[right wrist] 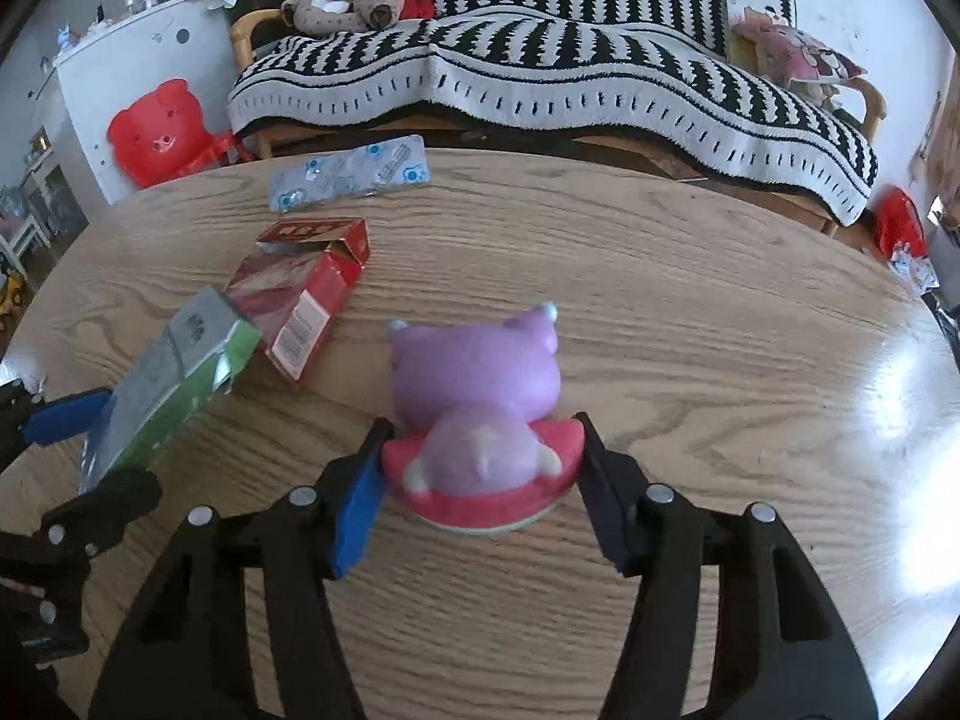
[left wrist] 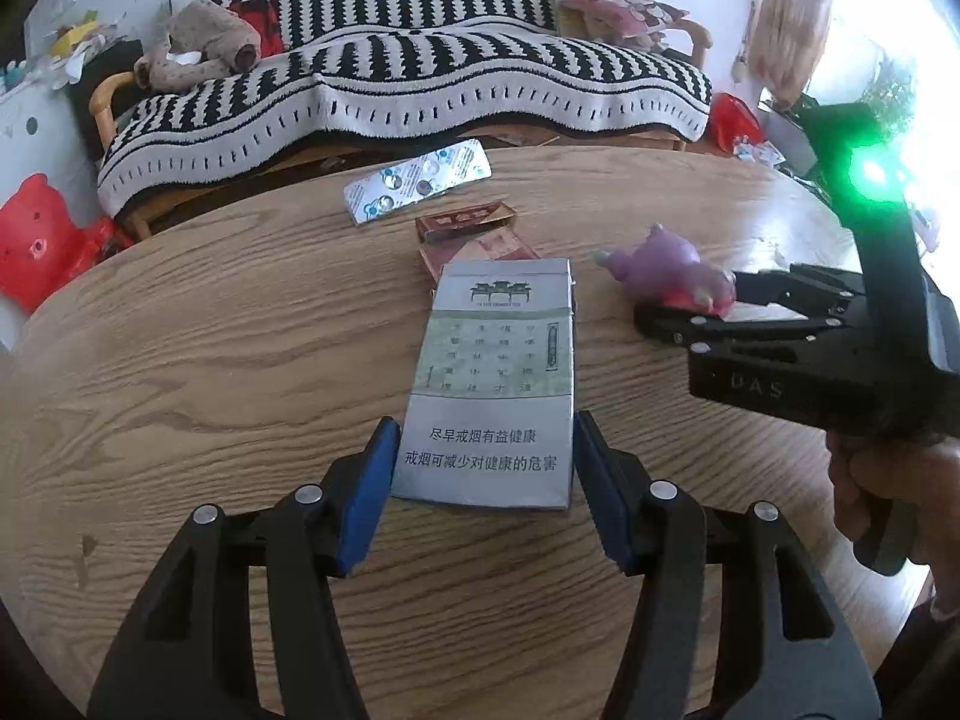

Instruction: Collect trash

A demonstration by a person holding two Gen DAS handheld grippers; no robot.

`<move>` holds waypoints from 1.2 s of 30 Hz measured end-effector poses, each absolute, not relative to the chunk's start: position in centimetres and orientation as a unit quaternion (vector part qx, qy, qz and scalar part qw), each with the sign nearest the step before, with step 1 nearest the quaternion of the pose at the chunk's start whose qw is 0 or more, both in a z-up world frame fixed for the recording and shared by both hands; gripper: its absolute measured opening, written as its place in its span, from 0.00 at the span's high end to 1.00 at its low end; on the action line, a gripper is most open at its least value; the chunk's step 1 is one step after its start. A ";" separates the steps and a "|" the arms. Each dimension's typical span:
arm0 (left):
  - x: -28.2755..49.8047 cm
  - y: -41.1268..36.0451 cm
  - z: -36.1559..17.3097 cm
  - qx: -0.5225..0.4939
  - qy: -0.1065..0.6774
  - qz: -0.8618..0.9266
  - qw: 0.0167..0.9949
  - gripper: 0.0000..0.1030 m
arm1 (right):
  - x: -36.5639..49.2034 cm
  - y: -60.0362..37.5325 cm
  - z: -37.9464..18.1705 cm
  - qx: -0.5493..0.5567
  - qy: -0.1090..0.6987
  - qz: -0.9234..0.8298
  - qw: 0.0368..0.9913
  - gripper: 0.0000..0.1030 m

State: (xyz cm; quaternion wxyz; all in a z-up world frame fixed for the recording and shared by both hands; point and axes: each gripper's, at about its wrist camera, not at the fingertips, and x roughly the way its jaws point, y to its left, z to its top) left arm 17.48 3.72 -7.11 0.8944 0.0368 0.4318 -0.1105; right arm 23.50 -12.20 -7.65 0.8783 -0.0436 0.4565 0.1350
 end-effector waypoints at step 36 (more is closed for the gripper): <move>14.4 -13.9 -7.2 0.133 0.451 -0.151 0.869 0.19 | 2.3 -40.8 0.4 0.030 0.419 -0.005 0.908 0.52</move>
